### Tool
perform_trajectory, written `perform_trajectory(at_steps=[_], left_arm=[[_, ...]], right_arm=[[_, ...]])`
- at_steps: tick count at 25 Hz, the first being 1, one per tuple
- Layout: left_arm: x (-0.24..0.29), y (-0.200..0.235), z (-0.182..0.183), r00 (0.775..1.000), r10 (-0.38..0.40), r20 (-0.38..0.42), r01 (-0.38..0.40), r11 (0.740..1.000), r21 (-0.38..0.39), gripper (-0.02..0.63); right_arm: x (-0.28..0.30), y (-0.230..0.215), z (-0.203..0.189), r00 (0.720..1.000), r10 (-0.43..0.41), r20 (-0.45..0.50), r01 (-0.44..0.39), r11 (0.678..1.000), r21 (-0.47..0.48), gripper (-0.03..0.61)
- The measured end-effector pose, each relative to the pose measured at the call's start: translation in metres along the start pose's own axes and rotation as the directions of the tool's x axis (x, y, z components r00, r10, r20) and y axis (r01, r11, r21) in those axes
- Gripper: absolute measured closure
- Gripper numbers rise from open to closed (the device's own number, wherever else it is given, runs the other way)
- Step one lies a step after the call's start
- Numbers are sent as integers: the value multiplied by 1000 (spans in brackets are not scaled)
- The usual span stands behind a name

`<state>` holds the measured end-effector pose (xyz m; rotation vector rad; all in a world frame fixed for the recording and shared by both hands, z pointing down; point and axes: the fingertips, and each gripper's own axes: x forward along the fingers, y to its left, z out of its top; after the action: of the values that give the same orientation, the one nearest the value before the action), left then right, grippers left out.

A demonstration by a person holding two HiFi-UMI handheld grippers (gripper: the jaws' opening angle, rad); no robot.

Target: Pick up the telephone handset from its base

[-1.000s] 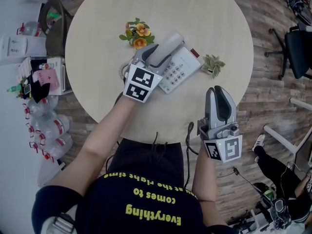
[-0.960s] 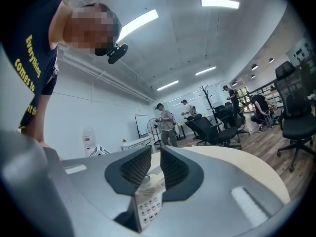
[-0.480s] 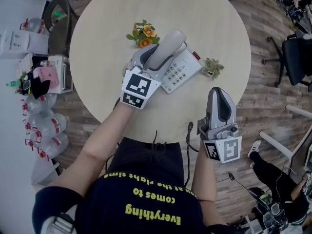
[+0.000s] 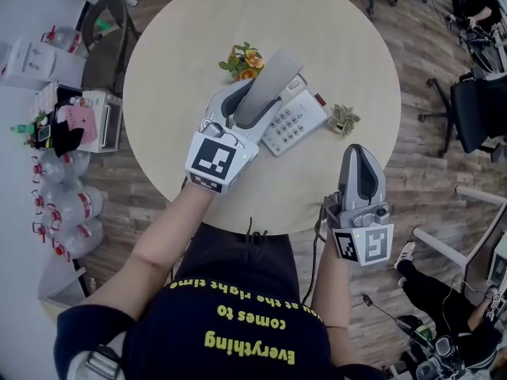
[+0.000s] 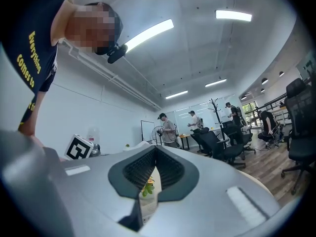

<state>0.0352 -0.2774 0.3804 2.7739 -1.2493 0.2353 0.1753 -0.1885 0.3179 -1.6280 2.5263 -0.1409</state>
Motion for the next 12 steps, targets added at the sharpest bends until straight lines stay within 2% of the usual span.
perform_trajectory(at_steps=[12], left_arm=[[-66,4,56,989,56,136,-54,998,-18,394]], right_arm=[[8,32,40,997,66,39,-64,996,-69,566]])
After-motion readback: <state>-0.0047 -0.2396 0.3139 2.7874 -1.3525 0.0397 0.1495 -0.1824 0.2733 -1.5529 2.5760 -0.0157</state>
